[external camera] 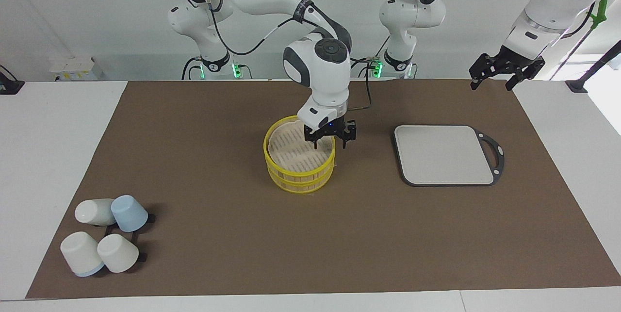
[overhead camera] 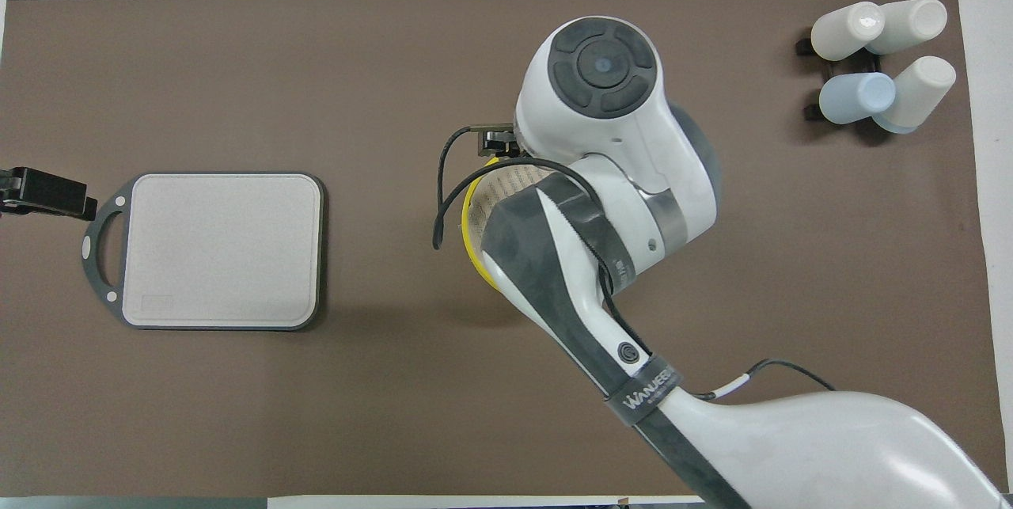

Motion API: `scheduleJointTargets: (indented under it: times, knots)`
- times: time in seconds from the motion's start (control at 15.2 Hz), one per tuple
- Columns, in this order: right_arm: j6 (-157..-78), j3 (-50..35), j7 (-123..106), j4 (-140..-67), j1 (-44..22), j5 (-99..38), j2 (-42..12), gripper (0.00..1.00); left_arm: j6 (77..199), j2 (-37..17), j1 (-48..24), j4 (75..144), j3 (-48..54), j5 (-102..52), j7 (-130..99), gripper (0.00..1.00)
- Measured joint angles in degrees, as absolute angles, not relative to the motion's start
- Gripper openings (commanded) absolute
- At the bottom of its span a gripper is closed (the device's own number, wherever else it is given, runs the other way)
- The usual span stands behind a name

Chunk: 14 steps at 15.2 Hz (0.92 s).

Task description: Place bun in steamer

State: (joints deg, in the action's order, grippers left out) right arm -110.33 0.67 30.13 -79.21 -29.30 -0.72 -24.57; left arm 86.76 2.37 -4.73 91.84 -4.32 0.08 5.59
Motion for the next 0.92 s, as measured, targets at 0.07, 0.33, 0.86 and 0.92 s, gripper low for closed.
scheduleJointTargets:
  times: [0.07,0.33,0.86,0.92]
  knots:
    - [-109.4,0.7,27.8,-79.2,-28.1,-0.7,-24.0,0.99,86.8,2.4,-4.7,91.8,-4.3,0.1,5.6,1.0]
    - [-106.7,0.7,19.3,-79.2,-24.2,-0.7,-22.3,0.99,86.8,2.4,-4.7,91.8,-4.3,0.1,5.6,1.0]
    - [-95.9,0.8,9.1,-79.3,-16.9,-0.7,-14.7,1.0,86.8,2.4,-4.7,91.8,-4.3,0.1,5.6,1.0]
    - [-94.1,0.8,7.5,-79.4,-15.9,-0.7,-13.5,1.0,86.8,2.4,-4.7,91.8,-4.3,0.1,5.6,1.0]
